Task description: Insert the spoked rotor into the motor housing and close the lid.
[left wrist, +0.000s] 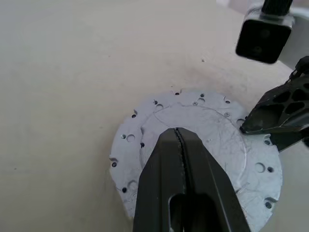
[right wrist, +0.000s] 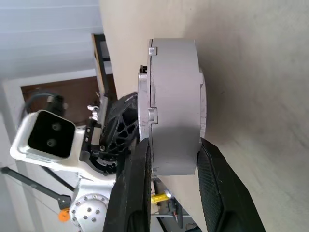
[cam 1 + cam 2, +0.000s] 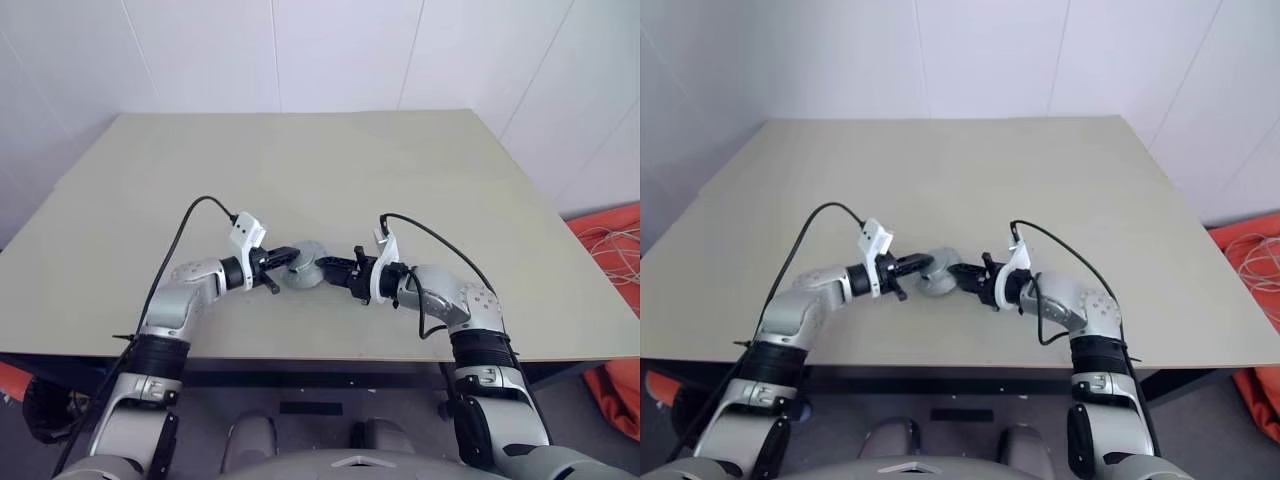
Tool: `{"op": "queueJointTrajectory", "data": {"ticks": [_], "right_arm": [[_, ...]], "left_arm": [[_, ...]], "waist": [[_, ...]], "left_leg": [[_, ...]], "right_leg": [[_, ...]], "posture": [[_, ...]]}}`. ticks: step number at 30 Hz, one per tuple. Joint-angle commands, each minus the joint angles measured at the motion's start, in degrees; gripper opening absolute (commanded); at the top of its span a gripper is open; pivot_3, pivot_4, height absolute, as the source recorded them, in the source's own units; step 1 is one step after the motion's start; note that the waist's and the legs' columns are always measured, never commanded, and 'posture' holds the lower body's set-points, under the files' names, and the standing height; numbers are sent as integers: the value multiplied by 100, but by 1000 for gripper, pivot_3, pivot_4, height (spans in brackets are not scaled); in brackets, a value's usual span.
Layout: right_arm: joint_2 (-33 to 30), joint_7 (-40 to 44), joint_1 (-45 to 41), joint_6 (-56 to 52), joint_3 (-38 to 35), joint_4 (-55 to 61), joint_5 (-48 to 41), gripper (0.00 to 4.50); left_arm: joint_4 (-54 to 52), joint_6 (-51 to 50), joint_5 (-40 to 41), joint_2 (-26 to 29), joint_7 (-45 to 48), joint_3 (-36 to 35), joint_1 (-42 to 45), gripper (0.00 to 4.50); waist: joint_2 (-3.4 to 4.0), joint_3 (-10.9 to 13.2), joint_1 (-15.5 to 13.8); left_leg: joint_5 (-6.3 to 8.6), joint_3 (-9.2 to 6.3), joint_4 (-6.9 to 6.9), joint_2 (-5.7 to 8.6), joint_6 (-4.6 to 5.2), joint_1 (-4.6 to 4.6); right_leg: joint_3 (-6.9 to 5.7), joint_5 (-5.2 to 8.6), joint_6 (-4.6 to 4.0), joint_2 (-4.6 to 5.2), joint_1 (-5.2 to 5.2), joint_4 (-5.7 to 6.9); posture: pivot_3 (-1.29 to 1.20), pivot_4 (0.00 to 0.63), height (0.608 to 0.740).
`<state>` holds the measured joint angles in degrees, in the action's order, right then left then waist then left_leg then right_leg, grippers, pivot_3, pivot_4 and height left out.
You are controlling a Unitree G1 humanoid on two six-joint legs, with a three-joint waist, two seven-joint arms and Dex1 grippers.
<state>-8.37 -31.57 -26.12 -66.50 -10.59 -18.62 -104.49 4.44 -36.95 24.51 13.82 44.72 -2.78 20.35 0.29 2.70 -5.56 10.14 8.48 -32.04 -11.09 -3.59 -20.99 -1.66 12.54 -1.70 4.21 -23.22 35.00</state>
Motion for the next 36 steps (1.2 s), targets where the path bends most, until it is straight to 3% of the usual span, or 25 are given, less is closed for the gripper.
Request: {"op": "queueJointTrajectory", "data": {"ticks": [1, 8, 12, 18, 26, 36], "right_arm": [[22, 367, -224, 146, -141, 256, -141, 1137], [-15, 627, -286, 262, -157, 167, 55, 1136], [-8, 735, -459, 285, -207, 136, 33, 1136], [56, 651, -621, 240, -170, 267, -221, 1136], [107, 431, -718, 304, -56, 470, -568, 1136], [284, 75, -661, 390, -9, 883, -851, 1136]], "left_arm": [[-1209, -909, 1338, -248, -676, -1004, -275, 0], [-2524, -1951, 3881, -871, -2249, -2219, -1449, 0], [-2725, -2253, 5010, -1334, -3457, -2265, -2602, 0], [-2749, -1941, 6243, -1517, -4390, -2079, -3109, 1829], [-2696, -1387, 7301, -1315, -4641, -1718, -3094, 4388], [-2099, -627, 7489, -1393, -4840, -1405, -2625, 4454]], "waist": [[-8, 6, 8], [-14, 9, 0], [-17, 11, 14], [-38, 23, -11], [-42, 22, 7], [-44, 21, 12]], "left_leg": [[9, 0, -23, -6, 14, -16], [24, 0, -46, -1, 39, -20], [26, 2, -57, -2, 42, -20], [28, 2, -75, -25, 44, -14], [28, 2, -87, -27, 44, -14], [28, 2, -92, -27, 43, -14]], "right_leg": [[-2, -1, -2, -1, -9, 10], [0, 1, 1, 0, -5, 5], [4, 18, 54, 0, -1, 0], [-2, 10, 73, -16, 13, -21], [2, -9, 107, -15, 20, -29], [4, -23, 130, -15, 23, -28]], "posture": [[0, 0, 740], [0, 0, 740], [0, 0, 740], [0, 0, 740], [0, 0, 740], [0, 0, 740]]}}
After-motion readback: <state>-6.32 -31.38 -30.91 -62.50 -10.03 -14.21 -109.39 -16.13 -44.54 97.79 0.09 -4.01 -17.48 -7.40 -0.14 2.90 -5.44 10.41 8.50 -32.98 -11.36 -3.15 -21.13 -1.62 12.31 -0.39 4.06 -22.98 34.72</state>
